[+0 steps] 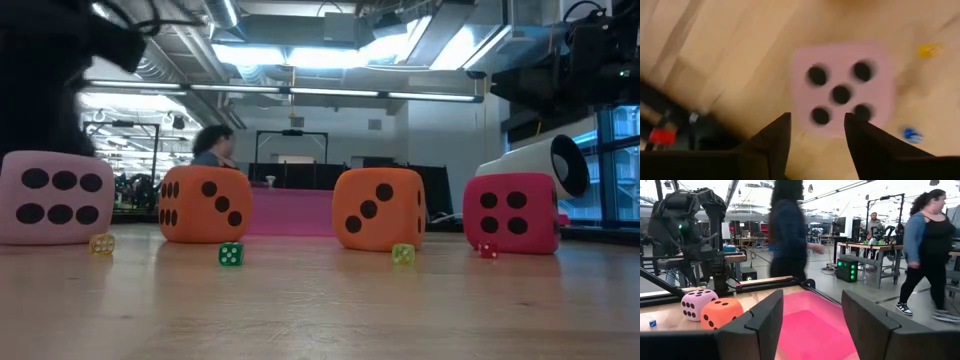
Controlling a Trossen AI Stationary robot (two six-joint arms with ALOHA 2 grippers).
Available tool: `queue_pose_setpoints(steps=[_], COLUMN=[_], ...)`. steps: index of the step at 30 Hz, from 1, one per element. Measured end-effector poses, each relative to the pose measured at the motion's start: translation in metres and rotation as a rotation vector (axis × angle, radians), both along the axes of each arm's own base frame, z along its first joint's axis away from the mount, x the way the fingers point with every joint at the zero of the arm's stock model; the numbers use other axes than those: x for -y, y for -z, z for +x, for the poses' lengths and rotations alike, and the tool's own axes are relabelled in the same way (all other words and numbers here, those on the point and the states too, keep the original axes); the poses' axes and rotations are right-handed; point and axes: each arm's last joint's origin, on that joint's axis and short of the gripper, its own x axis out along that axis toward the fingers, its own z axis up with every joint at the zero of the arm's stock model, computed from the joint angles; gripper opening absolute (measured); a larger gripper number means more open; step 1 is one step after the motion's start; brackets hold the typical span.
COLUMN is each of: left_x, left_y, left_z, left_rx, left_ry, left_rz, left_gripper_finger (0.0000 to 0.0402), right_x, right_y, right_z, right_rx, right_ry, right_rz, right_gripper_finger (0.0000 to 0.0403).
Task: Pick & Place Dice
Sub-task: Put the left large pink die into the red bin
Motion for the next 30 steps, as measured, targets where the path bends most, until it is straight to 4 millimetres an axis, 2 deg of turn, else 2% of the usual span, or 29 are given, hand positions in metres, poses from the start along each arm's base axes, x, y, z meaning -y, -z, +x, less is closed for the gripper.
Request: queue_pose_setpoints(steps=[5, 12, 16, 19, 22, 25, 28, 30], left_x=[0.002, 0.003, 0.006, 0.010, 0.017, 0.022, 0.020, 0.018], left_y=[0.011, 0.003, -0.008, -0.009, 0.002, 0.018, 0.034, 0.039], left_z=[-0.004, -0.002, 0.010, 0.022, 0.032, 0.039, 0.042, 0.045], left_rx=[-0.036, 0.006, 0.149, 0.202, 0.143, -0.004, -0.150, -0.185], left_ry=[0.015, 0.025, -0.020, -0.076, -0.101, -0.098, -0.059, -0.032], left_rz=[0.008, -0.014, -0.055, -0.169, -0.222, -0.242, -0.225, -0.226], left_gripper_finger=[0.0186, 0.0176, 0.0171, 0.0171, 0.0171, 0.0171, 0.0171, 0.0171], right_x=[0.000, 0.000, 0.000, 0.000, 0.000, 0.000, 0.000, 0.000], right_y=[0.000, 0.000, 0.000, 0.000, 0.000, 0.000, 0.000, -0.001], right_z=[0.000, 0.000, 0.000, 0.000, 0.000, 0.000, 0.000, 0.000], right_rx=[0.000, 0.000, 0.000, -0.001, -0.001, -0.001, -0.005, -0.002], right_ry=[0.000, 0.000, 0.000, 0.000, 0.000, 0.000, 0.002, 0.004], right_rz=[0.000, -0.001, -0.001, -0.002, -0.003, -0.003, -0.016, -0.028], right_gripper_finger=[0.0203, 0.0203, 0.0204, 0.0204, 0.0204, 0.0204, 0.0204, 0.0204])
